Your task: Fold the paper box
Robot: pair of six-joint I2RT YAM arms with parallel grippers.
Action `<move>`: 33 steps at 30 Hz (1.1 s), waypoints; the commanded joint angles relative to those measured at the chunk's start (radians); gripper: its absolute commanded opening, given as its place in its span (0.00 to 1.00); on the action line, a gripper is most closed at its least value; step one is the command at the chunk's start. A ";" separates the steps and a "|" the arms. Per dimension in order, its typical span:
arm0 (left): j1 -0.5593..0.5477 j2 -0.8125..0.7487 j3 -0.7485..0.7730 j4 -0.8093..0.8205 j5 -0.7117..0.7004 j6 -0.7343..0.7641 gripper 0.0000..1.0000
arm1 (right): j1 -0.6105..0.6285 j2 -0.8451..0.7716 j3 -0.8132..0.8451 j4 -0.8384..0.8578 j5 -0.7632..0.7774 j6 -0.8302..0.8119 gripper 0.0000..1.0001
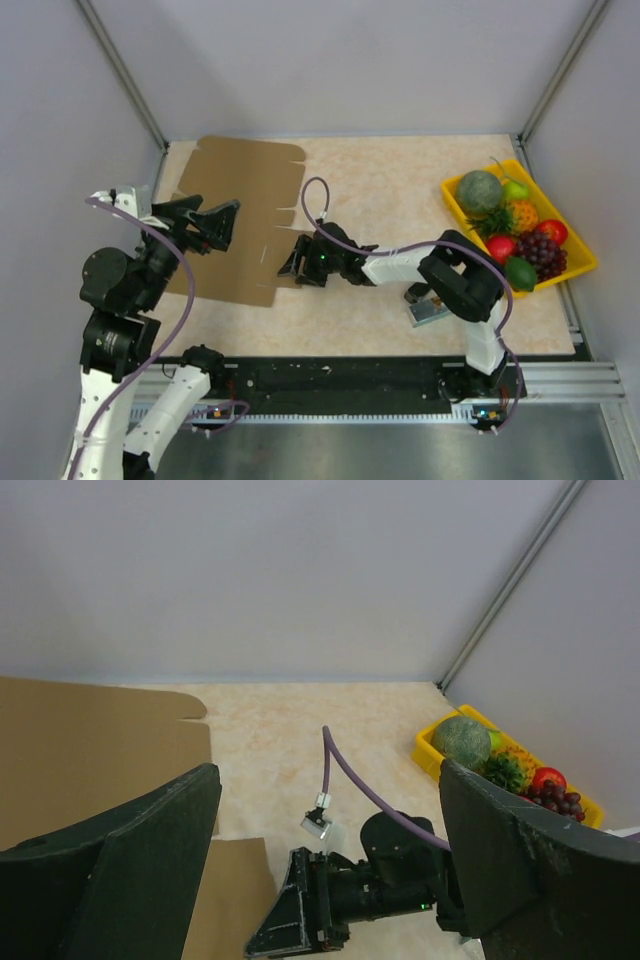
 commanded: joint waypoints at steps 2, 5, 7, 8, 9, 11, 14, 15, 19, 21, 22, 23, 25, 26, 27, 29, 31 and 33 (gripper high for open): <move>-0.011 0.002 -0.017 0.029 0.020 0.000 0.94 | 0.015 -0.102 -0.112 -0.016 0.141 -0.013 0.66; -0.011 0.006 -0.034 0.035 0.022 -0.003 0.93 | 0.014 -0.120 -0.140 -0.042 0.156 -0.050 0.67; -0.011 0.009 -0.048 0.040 0.023 -0.007 0.93 | 0.017 -0.128 -0.137 -0.042 0.139 -0.080 0.68; -0.011 0.012 -0.051 0.044 0.033 -0.017 0.93 | 0.015 -0.125 -0.109 -0.050 0.132 -0.091 0.68; -0.011 0.018 -0.057 0.047 0.039 -0.020 0.93 | 0.014 -0.107 -0.077 -0.079 0.124 -0.111 0.69; -0.011 0.027 -0.058 0.044 0.057 -0.033 0.93 | -0.003 -0.101 -0.049 -0.138 0.121 -0.120 0.69; -0.011 0.045 -0.058 0.034 0.077 -0.041 0.91 | -0.040 -0.059 -0.068 -0.012 0.032 -0.059 0.63; -0.011 0.051 -0.058 0.020 0.085 -0.043 0.90 | -0.061 -0.044 -0.069 0.011 -0.006 -0.045 0.59; -0.011 0.068 -0.069 -0.009 0.111 -0.050 0.90 | -0.078 0.013 -0.049 0.079 -0.040 -0.033 0.36; -0.011 0.087 -0.072 -0.020 0.123 -0.050 0.90 | -0.080 0.018 -0.015 0.059 -0.049 -0.060 0.20; -0.011 0.097 -0.072 -0.034 0.141 -0.049 0.90 | -0.081 0.014 -0.006 0.047 -0.048 -0.089 0.14; -0.011 0.108 -0.068 -0.042 0.151 -0.043 0.90 | -0.086 -0.010 -0.005 0.036 -0.046 -0.105 0.04; -0.011 0.148 -0.061 -0.075 0.184 -0.043 0.90 | -0.115 -0.050 -0.026 0.037 -0.055 -0.137 0.00; -0.011 0.176 -0.063 -0.083 0.198 -0.047 0.87 | -0.130 -0.092 -0.058 0.059 -0.065 -0.139 0.00; -0.011 0.186 -0.072 -0.089 0.220 -0.053 0.85 | -0.147 -0.120 -0.078 0.071 -0.098 -0.140 0.00; -0.011 0.197 -0.124 -0.057 0.293 -0.084 0.76 | -0.207 -0.163 -0.122 0.094 -0.140 -0.137 0.00; -0.011 0.184 -0.165 -0.057 0.295 -0.142 0.75 | -0.239 -0.232 -0.136 0.084 -0.184 -0.143 0.00; -0.011 0.106 -0.282 -0.005 0.248 -0.289 0.76 | -0.270 -0.298 -0.172 0.120 -0.189 -0.120 0.00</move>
